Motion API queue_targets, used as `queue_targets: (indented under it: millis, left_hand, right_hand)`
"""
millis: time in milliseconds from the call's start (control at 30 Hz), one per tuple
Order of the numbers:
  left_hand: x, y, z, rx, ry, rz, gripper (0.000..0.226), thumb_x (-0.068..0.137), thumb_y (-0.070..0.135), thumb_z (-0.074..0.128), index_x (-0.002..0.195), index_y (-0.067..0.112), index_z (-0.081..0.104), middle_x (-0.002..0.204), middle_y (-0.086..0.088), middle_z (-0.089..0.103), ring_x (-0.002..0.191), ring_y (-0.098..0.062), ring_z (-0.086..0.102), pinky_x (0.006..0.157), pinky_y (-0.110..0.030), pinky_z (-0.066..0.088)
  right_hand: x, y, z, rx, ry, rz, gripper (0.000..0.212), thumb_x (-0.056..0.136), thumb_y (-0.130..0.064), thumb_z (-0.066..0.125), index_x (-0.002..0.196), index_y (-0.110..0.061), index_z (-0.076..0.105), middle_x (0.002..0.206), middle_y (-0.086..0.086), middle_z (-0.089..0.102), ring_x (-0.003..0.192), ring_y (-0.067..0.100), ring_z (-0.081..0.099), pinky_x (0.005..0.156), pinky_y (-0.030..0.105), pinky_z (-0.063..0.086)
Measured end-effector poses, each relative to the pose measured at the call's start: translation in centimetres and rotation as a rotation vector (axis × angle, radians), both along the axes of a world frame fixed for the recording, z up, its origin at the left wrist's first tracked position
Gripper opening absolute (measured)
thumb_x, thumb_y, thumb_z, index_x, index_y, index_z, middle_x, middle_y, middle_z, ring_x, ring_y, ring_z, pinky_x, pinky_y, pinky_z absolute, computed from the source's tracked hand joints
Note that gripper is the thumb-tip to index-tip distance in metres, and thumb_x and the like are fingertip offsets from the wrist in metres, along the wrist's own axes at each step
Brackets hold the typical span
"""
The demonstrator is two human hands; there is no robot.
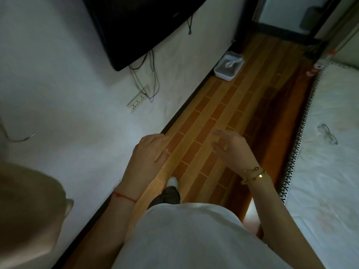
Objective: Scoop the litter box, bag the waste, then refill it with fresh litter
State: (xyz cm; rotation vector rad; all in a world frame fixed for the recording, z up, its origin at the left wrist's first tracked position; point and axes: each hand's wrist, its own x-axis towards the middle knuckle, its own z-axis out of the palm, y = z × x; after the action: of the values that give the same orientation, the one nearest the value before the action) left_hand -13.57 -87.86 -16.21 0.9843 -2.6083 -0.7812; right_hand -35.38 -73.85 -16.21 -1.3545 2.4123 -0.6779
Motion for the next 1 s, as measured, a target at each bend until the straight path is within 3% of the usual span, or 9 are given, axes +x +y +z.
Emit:
queue_targets:
  millis: [200, 367, 533, 667, 1000]
  left_hand:
    - [-9.0, -5.9, -1.3, 0.028, 0.005, -0.105, 0.04, 0.096, 0.03, 0.048, 0.132, 0.017, 0.059, 0.134, -0.003, 0.059, 0.126, -0.019, 0.049, 0.108, -0.04, 0.04]
    - [-18.5, -11.8, -1.9, 0.003, 0.016, -0.206, 0.035, 0.099, 0.022, 0.056, 0.134, 0.019, 0.058, 0.137, -0.001, 0.056, 0.129, -0.016, 0.046, 0.109, -0.033, 0.037]
    - [-28.8, -16.9, -0.8, -0.017, 0.023, -0.31, 0.036, 0.099, 0.023, 0.054, 0.135, 0.022, 0.056, 0.139, 0.002, 0.054, 0.131, -0.013, 0.044, 0.109, -0.031, 0.036]
    - [-36.4, -19.5, -0.2, -0.017, 0.004, -0.397, 0.038, 0.099, 0.023, 0.053, 0.137, 0.023, 0.054, 0.141, 0.004, 0.052, 0.133, -0.013, 0.042, 0.109, -0.029, 0.036]
    - [-53.9, -22.8, -0.2, -0.004, -0.069, -0.565, 0.04, 0.099, 0.024, 0.053, 0.139, 0.024, 0.051, 0.144, 0.003, 0.049, 0.137, -0.015, 0.039, 0.112, -0.032, 0.033]
  right_hand:
    - [-6.6, -3.2, -1.6, 0.004, -0.01, -0.114, 0.039, 0.091, -0.032, 0.06, 0.127, -0.018, 0.059, 0.124, 0.002, 0.063, 0.118, 0.021, 0.055, 0.099, 0.039, 0.045]
    - [-13.7, -7.5, -1.8, 0.004, -0.005, -0.194, 0.038, 0.091, -0.031, 0.06, 0.127, -0.019, 0.057, 0.12, 0.002, 0.064, 0.115, 0.022, 0.056, 0.096, 0.04, 0.047]
    - [-21.9, -11.3, -0.6, -0.002, 0.034, -0.276, 0.036, 0.091, -0.03, 0.06, 0.124, -0.017, 0.059, 0.116, 0.003, 0.064, 0.1, 0.02, 0.06, 0.09, 0.038, 0.049]
    - [-28.2, -13.0, -0.4, -0.012, 0.064, -0.353, 0.034, 0.091, -0.03, 0.059, 0.122, -0.018, 0.059, 0.119, 0.0, 0.064, 0.112, 0.018, 0.057, 0.097, 0.036, 0.046]
    - [-41.8, -14.2, -2.1, -0.002, 0.031, -0.519, 0.036, 0.091, -0.032, 0.059, 0.123, -0.017, 0.06, 0.121, 0.0, 0.064, 0.116, 0.017, 0.056, 0.099, 0.034, 0.046]
